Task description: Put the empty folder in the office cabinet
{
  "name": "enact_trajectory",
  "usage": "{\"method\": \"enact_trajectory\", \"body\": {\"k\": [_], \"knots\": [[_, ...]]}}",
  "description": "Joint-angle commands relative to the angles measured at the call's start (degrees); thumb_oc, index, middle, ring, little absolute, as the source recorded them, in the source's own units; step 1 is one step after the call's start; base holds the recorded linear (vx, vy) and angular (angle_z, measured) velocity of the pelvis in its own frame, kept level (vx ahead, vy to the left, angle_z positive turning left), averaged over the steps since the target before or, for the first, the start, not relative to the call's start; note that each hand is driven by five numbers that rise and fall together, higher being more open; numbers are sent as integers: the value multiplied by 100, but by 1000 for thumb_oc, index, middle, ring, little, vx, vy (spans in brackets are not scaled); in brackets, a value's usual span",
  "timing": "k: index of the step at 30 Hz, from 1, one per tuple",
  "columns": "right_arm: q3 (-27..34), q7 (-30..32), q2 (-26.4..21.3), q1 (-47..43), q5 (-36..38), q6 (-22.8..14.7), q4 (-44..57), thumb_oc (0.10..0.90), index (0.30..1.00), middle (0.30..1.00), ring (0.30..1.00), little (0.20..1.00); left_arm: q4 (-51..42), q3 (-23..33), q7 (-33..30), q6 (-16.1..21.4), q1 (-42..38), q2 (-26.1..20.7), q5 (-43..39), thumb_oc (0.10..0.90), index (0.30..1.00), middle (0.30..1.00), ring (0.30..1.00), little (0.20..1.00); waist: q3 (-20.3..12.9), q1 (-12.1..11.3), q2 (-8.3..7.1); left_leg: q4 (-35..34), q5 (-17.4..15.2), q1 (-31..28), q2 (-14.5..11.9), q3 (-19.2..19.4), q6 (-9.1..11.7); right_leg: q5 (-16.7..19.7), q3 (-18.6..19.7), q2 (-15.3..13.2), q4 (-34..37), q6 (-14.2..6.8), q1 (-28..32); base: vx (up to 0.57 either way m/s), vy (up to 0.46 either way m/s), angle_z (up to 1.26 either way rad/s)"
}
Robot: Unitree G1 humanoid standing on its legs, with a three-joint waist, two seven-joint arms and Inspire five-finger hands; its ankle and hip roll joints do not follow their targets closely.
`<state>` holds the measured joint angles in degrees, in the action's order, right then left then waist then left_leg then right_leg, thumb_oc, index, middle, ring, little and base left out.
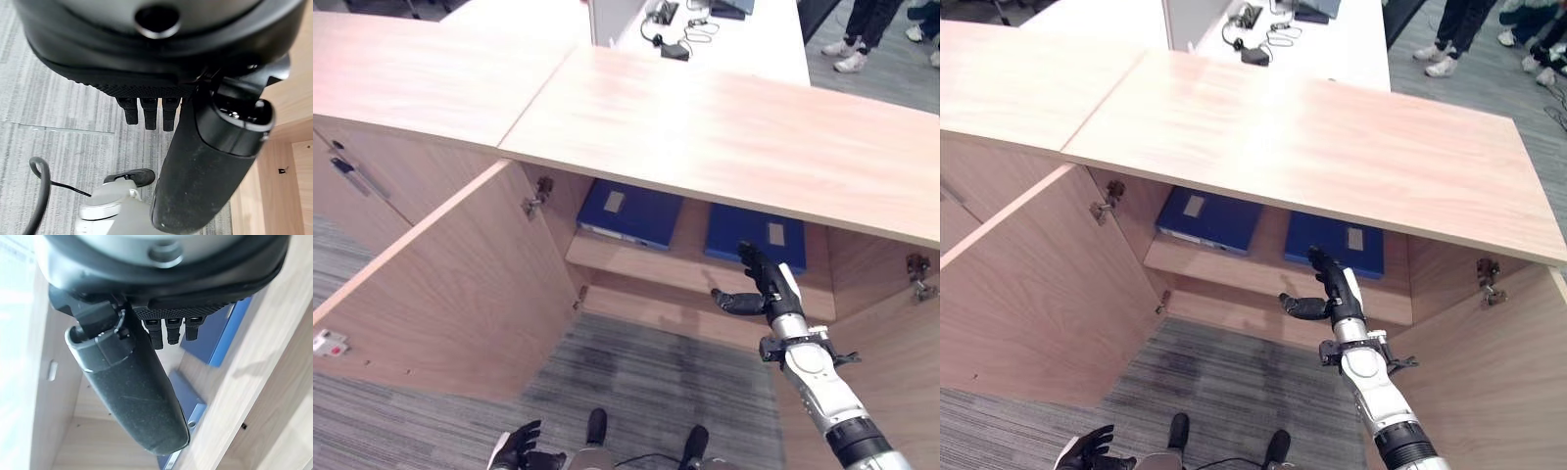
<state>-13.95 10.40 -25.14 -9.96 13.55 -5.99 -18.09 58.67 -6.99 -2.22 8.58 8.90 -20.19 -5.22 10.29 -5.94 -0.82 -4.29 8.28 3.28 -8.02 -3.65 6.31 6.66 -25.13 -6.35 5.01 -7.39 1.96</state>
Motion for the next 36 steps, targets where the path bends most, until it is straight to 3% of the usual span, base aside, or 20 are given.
{"method": "enact_trajectory", "body": {"k": [1, 3, 4, 5, 7, 8, 10, 11, 14, 18, 23, 27, 28, 29, 30, 31, 34, 36], "knots": [[5, 84, -157, -896, -31, -511, 67, 800, 900, 900, 900, 900, 161, -100, -226, 119, -182, -180, -79, 800, 900, 900, 900, 900, 17, -352, -16, -30, 89, 114, -397, 128, 457, -1084, -559, -102, -703, -31, -5, -318, -4, 78], [-15, 86, -166, -926, -24, -502, 2, 800, 900, 900, 900, 900, 151, -89, -233, 119, -185, -163, -105, 800, 900, 900, 900, 900, 9, -328, -42, -9, 39, 99, -404, 313, 368, -1047, -654, -146, -685, -30, -9, -255, 5, 97], [-26, 119, -206, -891, -18, -486, -113, 800, 900, 900, 900, 900, 181, -63, -229, 82, -224, -145, -98, 800, 900, 900, 900, 900, -27, -179, -152, 298, -278, -44, -410, 1143, 96, -917, -896, -271, -670, 5, -60, -227, -11, 90], [-14, 135, -218, -848, -25, -483, -107, 800, 900, 900, 900, 900, 206, -30, -222, 71, -226, -152, -94, 800, 900, 900, 900, 900, -66, -112, -206, 579, -628, -207, -384, 1424, 71, -966, -896, -288, -682, 5, -62, -221, -8, 68], [2, 119, -199, -773, -31, -470, -60, 800, 900, 900, 900, 900, 219, 0, -202, 60, -194, -165, -55, 800, 900, 900, 900, 900, -68, -91, -224, 848, -869, -272, -328, 1585, 21, -954, -955, -328, -716, 32, -58, -115, 41, 47], [144, 62, -219, -577, -19, -469, 44, 800, 900, 900, 900, 900, 418, 63, -174, 27, -253, -164, 29, 800, 900, 900, 900, 900, -114, 33, -254, 1199, -1202, -472, -170, 1905, -24, -859, -1222, -449, -790, 79, -72, -152, 88, 60], [221, 34, -232, -482, -21, -464, 105, 800, 900, 900, 900, 900, 484, 80, -161, 26, -279, -158, 72, 800, 900, 900, 900, 900, -142, 105, -250, 1313, -1353, -531, -134, 2015, -54, -834, -1368, -528, -836, 77, -68, -109, 142, 103], [350, 2, -276, -304, -18, -463, 167, 800, 900, 900, 900, 900, 622, 119, -154, 6, -339, -153, 172, 800, 900, 900, 900, 900, -210, 245, -252, 1408, -1486, -677, -131, 2382, -90, -756, -1644, -679, -874, 77, -76, -93, 168, 155], [492, -78, -320, -106, -101, -428, 166, 800, 900, 900, 900, 900, 691, 144, -154, 2, -388, -146, 288, 800, 900, 900, 900, 900, -272, 339, -189, 1030, -1457, -776, -146, 2657, -159, -605, -1939, -842, -1002, 3, -10, -55, 253, 133], [633, -136, -212, 188, -126, -366, 159, 800, 900, 900, 900, 900, 655, 195, -144, -4, -397, -205, 370, 800, 900, 900, 900, 900, -323, 338, -224, 665, -1396, -800, 68, 2483, -286, -414, -2074, -1100, -1272, -172, 16, 33, 250, 101], [722, -178, 58, 452, -205, -283, 31, 800, 900, 900, 900, 900, 567, 386, -200, 8, -387, -313, 374, 800, 900, 900, 900, 900, -243, 188, -278, 408, -1509, -819, 455, 2191, -539, -224, -1957, -1509, -1627, -412, 67, 89, 236, 79], [736, -196, 215, 557, -267, -233, -107, 800, 900, 900, 900, 900, 487, 588, -287, 11, -306, -363, 271, 800, 900, 900, 900, 900, -96, 106, -265, 367, -1619, -879, 698, 1873, -712, 3, -1514, -1773, -2228, -608, -77, 64, 175, 45], [682, -222, 210, 542, -274, -200, -174, 800, 900, 900, 900, 900, 406, 573, -305, 27, -324, -375, 198, 800, 900, 900, 900, 900, -55, 180, -185, 293, -1565, -891, 750, 1677, -731, -252, -859, -1432, -2425, -569, -287, 17, 184, 45], [677, -222, 206, 540, -274, -199, -175, 800, 900, 900, 900, 900, 401, 576, -305, 23, -318, -370, 196, 800, 900, 900, 900, 900, -60, 167, -182, 282, -1568, -897, 746, 1693, -725, -272, -837, -1430, -2447, -564, -307, -48, 184, 50], [679, -224, 187, 561, -269, -191, -165, 800, 900, 900, 900, 900, 348, 544, -299, 26, -328, -336, 162, 800, 900, 900, 900, 900, -52, 209, -147, 262, -1397, -819, 786, 1585, -727, -373, -690, -1192, -2335, -390, -436, 7, 64, 37], [744, -205, 181, 682, -248, -211, -188, 800, 900, 900, 900, 900, 352, 423, -304, 28, -421, -294, 145, 800, 900, 900, 900, 900, -43, 321, -78, 172, -1309, -817, 846, 1148, -675, -712, -334, -734, -2119, -299, -631, 47, 68, 51], [922, -178, 248, 1025, -249, -198, -234, 800, 900, 900, 900, 900, 400, 235, -413, 29, -665, -327, 398, 800, 900, 900, 900, 900, -58, 459, -143, 57, -1228, -780, 958, 568, -576, -708, -27, -495, -1293, -275, -521, 94, -63, 105], [952, -154, 279, 1126, -260, -193, -286, 800, 900, 900, 900, 900, 410, 260, -440, 26, -702, -324, 402, 800, 900, 900, 900, 900, -91, 456, -169, 28, -1204, -755, 973, 511, -555, -694, 8, -468, -1169, -277, -438, 38, -73, 126]]}}
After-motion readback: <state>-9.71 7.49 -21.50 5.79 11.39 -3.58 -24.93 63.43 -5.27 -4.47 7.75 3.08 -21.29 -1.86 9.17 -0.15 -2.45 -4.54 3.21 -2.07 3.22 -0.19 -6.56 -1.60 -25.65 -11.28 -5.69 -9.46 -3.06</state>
